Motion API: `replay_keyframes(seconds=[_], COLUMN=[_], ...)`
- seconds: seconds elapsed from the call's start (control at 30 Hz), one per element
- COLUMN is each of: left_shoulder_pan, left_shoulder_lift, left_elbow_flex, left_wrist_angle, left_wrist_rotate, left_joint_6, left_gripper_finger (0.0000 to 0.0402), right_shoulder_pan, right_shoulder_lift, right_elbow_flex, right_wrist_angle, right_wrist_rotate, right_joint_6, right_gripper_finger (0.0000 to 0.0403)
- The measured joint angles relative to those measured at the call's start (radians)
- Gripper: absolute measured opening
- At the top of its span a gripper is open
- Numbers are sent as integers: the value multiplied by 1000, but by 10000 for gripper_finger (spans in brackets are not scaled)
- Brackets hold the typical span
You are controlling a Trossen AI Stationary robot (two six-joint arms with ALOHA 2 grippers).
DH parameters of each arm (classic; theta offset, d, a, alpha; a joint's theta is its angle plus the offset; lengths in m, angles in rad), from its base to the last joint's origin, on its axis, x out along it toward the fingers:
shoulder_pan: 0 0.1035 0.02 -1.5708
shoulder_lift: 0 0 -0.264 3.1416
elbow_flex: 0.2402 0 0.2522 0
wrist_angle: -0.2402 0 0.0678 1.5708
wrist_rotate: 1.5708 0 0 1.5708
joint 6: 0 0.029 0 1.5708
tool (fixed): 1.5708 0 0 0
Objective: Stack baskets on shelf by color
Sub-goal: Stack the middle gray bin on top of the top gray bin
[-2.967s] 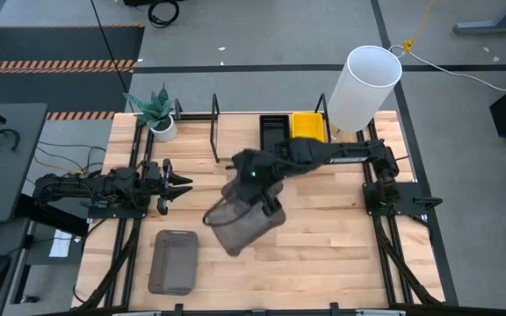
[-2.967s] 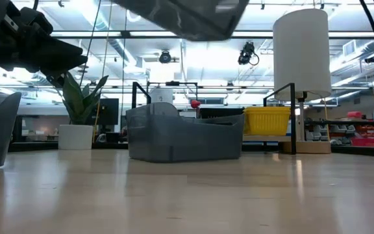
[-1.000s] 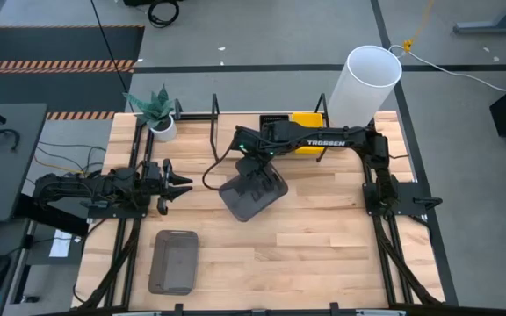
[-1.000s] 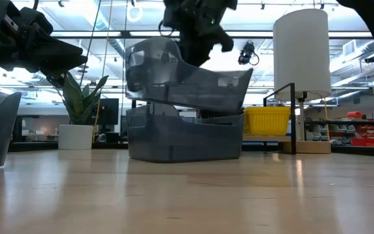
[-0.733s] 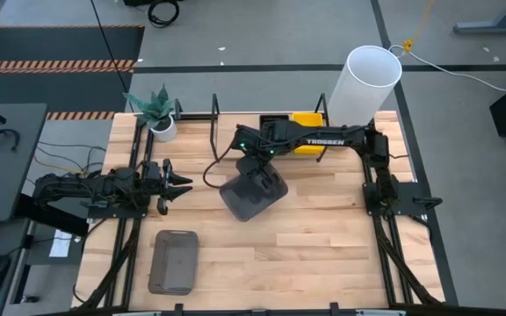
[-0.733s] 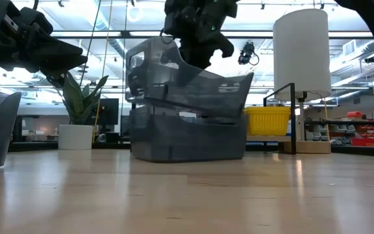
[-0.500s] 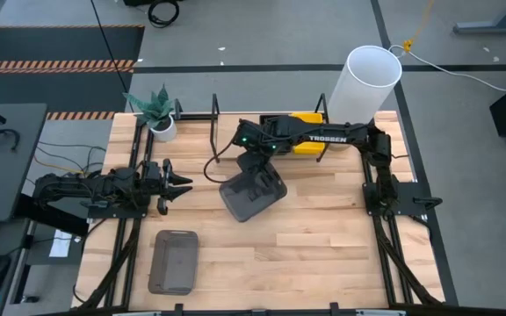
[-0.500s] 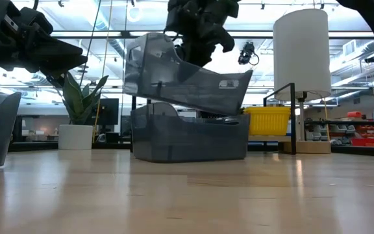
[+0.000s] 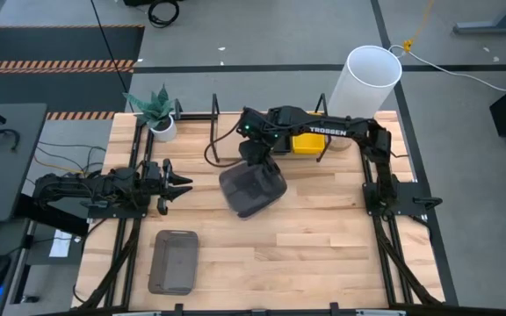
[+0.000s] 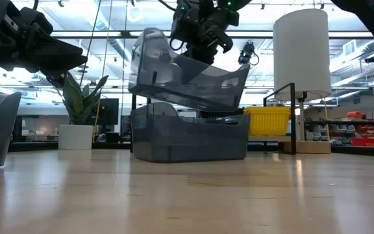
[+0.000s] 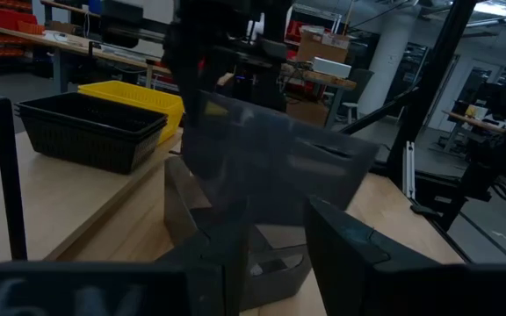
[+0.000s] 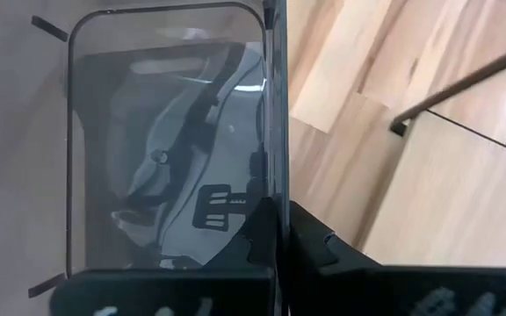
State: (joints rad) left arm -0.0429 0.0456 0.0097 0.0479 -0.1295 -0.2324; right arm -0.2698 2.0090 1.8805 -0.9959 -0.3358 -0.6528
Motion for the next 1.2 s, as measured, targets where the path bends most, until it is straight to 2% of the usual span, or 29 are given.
replay_keyframes(seconds=[0.23,0.6,0.77,1.2], left_shoulder_pan=[0,0,0,0], left_shoulder_lift=[0,0,0,0], left_elbow_flex=[0,0,0,0], left_wrist_angle=[0,0,0,0], left_wrist_rotate=[0,0,0,0], left_joint_6=[0,0,0,0], left_gripper_finger=[117,117,117,117], right_shoulder_pan=[-16,5,8,15], right_shoulder_lift=[0,0,0,0], right_elbow_flex=[0,0,0,-115], right_wrist_angle=[-4,-57,-53,49], right_wrist_rotate=[2,79,81,85], right_joint_6=[-2,-58,-58,-79], right_gripper_finger=[5,5,5,5])
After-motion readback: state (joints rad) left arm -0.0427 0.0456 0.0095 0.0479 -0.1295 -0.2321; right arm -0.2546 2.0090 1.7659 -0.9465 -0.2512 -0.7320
